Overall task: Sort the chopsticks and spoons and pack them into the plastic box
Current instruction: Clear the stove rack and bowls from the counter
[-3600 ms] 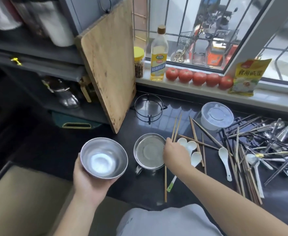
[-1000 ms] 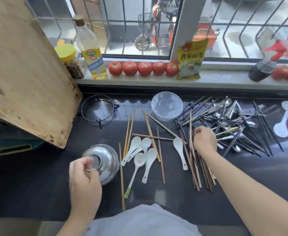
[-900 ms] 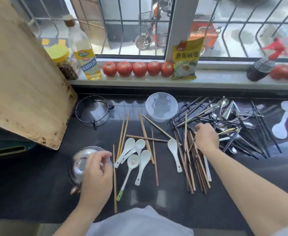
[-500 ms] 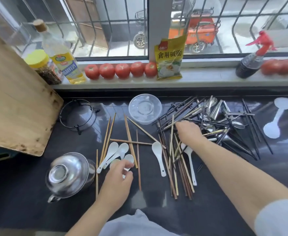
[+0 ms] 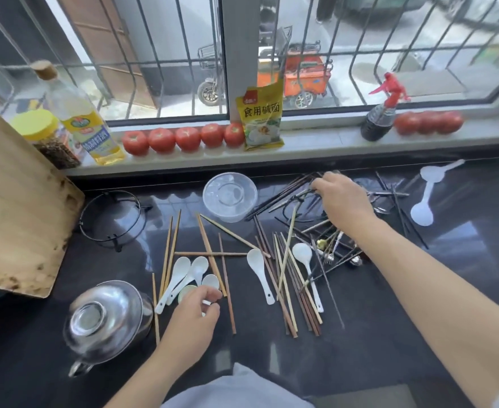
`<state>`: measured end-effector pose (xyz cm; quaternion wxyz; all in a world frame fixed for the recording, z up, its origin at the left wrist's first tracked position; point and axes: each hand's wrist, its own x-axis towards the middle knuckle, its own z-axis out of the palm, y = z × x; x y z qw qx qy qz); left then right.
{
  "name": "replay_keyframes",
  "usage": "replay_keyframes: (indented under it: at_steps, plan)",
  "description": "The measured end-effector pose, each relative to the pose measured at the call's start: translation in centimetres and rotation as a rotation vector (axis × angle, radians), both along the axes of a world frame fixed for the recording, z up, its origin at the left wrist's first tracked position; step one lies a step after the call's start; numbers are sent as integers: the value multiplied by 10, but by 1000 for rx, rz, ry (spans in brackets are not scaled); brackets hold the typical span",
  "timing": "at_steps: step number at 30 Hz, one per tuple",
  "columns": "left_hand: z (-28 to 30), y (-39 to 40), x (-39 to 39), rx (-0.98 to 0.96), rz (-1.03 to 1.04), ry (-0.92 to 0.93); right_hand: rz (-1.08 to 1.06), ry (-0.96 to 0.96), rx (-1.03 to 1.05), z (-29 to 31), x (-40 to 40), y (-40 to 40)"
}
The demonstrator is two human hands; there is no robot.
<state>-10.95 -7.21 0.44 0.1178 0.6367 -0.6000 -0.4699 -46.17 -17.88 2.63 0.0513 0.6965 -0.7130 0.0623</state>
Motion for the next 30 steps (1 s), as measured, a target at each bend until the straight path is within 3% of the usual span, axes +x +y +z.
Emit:
replay_keyframes:
  at_steps: [11, 17, 19, 23, 28, 30]
  plan:
    - [14, 2, 12, 114, -1, 50, -127, -254, -356, 59, 26, 21]
    - [22, -3, 19, 241, 139, 260, -211, -465, -325, 64, 63, 47]
    - [32, -2, 23, 282, 256, 432, -162, -579, -358, 64, 92, 72]
    - [59, 1, 38, 508, 567, 988, 49, -745, -304, 35, 186, 125]
    - [73, 3, 79, 345, 907, 1036, 591, -878, 9, 4, 288, 157]
    - [76, 8, 108, 230, 980, 1038, 552, -949, 78, -11, 297, 149]
